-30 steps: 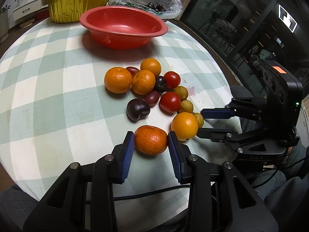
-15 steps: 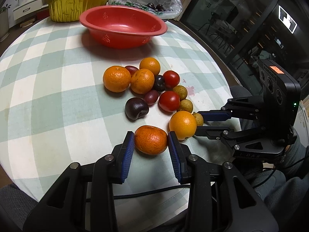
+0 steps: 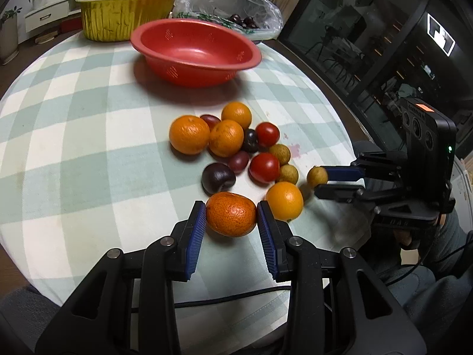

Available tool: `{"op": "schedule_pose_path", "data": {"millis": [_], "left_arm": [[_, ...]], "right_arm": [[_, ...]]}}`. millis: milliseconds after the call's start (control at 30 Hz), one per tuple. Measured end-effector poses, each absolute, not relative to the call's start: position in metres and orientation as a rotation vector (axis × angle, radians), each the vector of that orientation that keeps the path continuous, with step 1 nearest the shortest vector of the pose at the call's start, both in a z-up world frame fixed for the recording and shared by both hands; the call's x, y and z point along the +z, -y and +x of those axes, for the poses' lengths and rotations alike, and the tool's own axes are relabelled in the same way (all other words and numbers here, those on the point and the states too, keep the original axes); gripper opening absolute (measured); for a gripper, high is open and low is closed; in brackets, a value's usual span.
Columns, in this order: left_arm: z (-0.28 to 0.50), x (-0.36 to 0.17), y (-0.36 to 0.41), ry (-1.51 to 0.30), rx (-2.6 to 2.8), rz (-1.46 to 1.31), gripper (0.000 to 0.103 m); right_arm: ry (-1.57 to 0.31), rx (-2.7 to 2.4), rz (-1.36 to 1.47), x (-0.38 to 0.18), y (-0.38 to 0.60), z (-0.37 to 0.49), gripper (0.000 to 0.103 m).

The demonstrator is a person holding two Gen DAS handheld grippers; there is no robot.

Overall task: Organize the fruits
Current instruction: 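Close the right gripper on a small yellow-brown fruit while the left holds the tangerine, then carry both fruits over the red bowl and open both grippers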

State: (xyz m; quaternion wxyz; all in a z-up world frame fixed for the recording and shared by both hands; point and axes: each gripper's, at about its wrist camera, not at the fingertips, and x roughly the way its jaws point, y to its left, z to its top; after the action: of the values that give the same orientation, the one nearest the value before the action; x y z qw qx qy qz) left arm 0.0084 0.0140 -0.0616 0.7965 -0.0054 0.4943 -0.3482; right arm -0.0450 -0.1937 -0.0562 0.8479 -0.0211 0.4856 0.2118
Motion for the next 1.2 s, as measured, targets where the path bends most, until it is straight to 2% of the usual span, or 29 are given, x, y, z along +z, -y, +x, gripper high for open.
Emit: {"op": "schedule_pose_path", "data": {"millis": [400, 667, 867, 1200], "left_arm": [[0.045, -0.012, -0.021, -0.934, -0.722, -0.003, 0.033], [0.111, 0.031, 0.002, -0.832, -0.703, 0.044, 0.033], [0.164, 0.023, 0.037, -0.859, -0.678, 0.124, 0.033], [0.212, -0.031, 0.067, -0.957, -0.647, 0.180, 0.033]], "right_arm": [[-0.938, 0.318, 0.072, -0.022, 0.247, -0.009, 0.028], [-0.851, 0.296, 0.075, 0.014, 0.251, 0.036, 0.028], [-0.851, 0.321, 0.056, 0.021, 0.235, 0.080, 0.028], [-0.952, 0.309, -0.028, -0.005, 0.202, 0.144, 0.028]]}}
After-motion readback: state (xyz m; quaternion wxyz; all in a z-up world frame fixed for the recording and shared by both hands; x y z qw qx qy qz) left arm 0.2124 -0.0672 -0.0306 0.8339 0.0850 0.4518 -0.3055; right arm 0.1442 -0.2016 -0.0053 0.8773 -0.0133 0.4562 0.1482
